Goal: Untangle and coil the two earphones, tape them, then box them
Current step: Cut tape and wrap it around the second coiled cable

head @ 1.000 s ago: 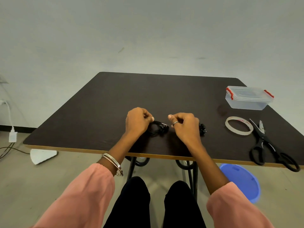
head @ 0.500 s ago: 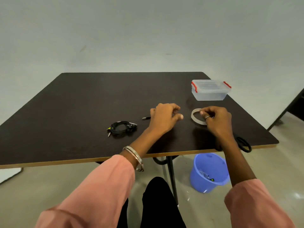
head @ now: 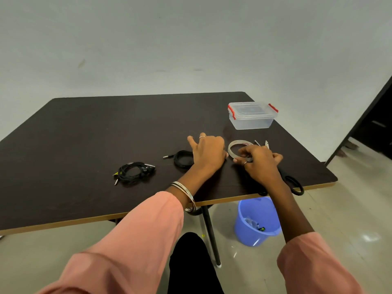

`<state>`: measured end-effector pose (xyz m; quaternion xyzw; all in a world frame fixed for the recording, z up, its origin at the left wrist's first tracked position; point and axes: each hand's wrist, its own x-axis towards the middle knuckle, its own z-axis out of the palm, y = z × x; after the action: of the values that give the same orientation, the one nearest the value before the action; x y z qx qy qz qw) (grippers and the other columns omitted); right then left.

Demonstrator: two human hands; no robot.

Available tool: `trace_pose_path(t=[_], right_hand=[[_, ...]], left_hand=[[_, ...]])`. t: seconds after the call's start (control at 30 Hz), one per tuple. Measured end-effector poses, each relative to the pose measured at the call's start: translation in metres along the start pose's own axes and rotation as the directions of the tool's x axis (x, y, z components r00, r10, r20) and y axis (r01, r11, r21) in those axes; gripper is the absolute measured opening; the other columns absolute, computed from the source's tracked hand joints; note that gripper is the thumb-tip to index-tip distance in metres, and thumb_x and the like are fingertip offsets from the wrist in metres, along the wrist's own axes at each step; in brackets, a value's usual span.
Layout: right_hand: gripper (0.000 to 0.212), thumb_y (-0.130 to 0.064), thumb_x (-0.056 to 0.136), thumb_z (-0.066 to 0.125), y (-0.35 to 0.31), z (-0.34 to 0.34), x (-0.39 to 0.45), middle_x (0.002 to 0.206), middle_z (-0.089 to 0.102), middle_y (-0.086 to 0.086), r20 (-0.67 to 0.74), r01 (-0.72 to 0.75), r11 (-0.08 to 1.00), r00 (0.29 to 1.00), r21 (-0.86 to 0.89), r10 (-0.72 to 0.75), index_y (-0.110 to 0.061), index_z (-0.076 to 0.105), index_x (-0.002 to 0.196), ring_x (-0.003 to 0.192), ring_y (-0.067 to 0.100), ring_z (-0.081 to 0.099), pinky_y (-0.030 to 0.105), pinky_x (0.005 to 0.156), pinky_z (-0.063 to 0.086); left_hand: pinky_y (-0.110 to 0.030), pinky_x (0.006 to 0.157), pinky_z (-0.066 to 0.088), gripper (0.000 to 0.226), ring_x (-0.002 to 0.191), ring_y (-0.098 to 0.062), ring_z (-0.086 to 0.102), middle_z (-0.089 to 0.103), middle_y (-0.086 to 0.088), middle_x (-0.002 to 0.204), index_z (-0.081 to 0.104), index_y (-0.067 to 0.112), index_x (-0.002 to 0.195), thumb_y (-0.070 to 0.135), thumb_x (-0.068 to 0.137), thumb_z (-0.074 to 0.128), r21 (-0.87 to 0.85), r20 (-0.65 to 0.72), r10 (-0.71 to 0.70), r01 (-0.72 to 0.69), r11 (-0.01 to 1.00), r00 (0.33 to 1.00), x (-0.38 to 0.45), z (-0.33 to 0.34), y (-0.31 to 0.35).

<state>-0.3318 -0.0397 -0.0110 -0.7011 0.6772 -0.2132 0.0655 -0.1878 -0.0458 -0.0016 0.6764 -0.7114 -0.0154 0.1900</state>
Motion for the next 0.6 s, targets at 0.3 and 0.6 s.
trace_pose_path(t=[0.3,0.6], right_hand=[[0.009,-0.033,0.088,0.065,-0.002,-0.004,0.002,0.091,0.061,-0.011,0.008,0.005,0.997,1.000,-0.071,-0.004,-0.030,0.070,0.095,0.111,0.018,0.050,0.042,0.096,0.023],[0.007,-0.023,0.088,0.067,-0.001,-0.012,0.001,0.089,0.059,-0.010,0.045,-0.007,1.000,0.999,-0.009,0.007,-0.030,0.069,0.088,0.111,0.018,0.048,0.042,0.095,0.022]], left_hand=[[-0.060,0.108,0.015,0.011,0.122,-0.027,0.048,0.070,-0.002,0.092,0.068,0.019,0.083,0.028,0.086,0.067,0.026,-0.015,0.016,-0.015,1.000,1.000,0.009,0.000,-0.004],[-0.056,0.109,0.009,0.012,0.103,-0.017,0.059,0.070,0.004,0.085,0.066,0.019,0.072,0.021,0.083,0.068,-0.160,0.011,0.044,-0.042,0.986,0.999,0.014,-0.005,-0.008]])
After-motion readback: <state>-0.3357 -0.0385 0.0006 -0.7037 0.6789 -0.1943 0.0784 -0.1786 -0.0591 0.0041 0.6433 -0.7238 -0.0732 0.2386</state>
